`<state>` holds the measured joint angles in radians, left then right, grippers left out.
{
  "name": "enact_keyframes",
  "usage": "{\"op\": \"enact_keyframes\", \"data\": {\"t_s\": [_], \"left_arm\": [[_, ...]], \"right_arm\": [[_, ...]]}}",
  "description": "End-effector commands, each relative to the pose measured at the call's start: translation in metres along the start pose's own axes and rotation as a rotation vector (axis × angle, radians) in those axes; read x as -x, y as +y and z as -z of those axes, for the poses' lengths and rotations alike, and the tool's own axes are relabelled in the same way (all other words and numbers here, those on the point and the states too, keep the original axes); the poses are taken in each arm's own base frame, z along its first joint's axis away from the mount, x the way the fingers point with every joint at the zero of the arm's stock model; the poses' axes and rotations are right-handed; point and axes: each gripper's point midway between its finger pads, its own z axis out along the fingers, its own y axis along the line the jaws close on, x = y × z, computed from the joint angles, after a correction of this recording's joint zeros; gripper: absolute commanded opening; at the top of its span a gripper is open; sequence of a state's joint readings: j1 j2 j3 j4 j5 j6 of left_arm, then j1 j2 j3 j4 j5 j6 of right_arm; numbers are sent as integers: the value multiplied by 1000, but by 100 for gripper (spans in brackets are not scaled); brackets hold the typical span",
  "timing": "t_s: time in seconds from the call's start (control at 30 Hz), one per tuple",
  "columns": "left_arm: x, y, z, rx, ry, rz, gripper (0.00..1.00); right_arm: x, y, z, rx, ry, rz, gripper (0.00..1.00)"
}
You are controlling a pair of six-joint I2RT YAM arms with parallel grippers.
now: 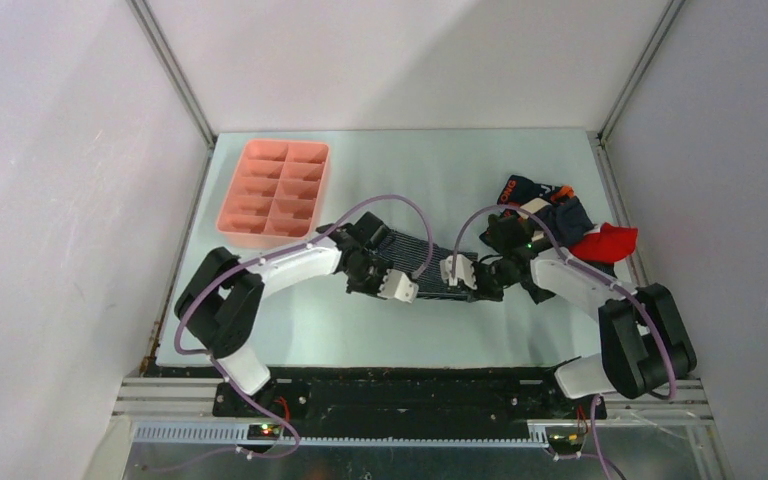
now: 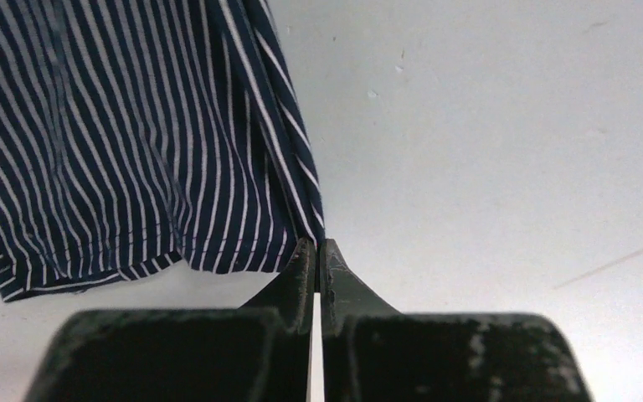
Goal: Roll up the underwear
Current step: Fold the underwear at the center of the board.
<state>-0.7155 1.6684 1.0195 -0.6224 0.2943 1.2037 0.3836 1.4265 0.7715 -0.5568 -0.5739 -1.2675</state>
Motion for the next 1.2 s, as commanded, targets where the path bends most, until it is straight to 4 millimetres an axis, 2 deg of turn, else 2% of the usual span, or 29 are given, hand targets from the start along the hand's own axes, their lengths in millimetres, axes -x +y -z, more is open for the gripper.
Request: {"op": "enact_keyframes", "data": {"t_s": [0.0, 0.13, 0.33, 0.47, 0.6, 0.77, 0.97, 1.17], "left_arm": [[16, -16, 19, -141, -59, 63, 0], [21, -27, 22, -265, -68, 93, 0], [20, -24, 37, -337, -69, 109, 0], [27, 1, 40, -283, -105, 172, 0], [35, 38, 38, -160, -125, 200, 0], [31, 81, 35, -13, -93, 207, 0], [20, 111, 33, 84, -45, 197, 0], [17, 134, 33, 163, -29, 173, 0]], "right_arm": [[29, 33, 15, 113, -49, -139, 0], [37, 44, 18, 159, -64, -248, 0], [39, 49, 30, 210, -92, -430, 0], [27, 45, 33, 244, -87, -565, 0], [25, 34, 34, 274, -92, -650, 0], [24, 10, 39, 281, -120, -764, 0], [10, -12, 36, 304, -105, -910, 0], [-2, -28, 30, 293, -90, -962, 0]]}}
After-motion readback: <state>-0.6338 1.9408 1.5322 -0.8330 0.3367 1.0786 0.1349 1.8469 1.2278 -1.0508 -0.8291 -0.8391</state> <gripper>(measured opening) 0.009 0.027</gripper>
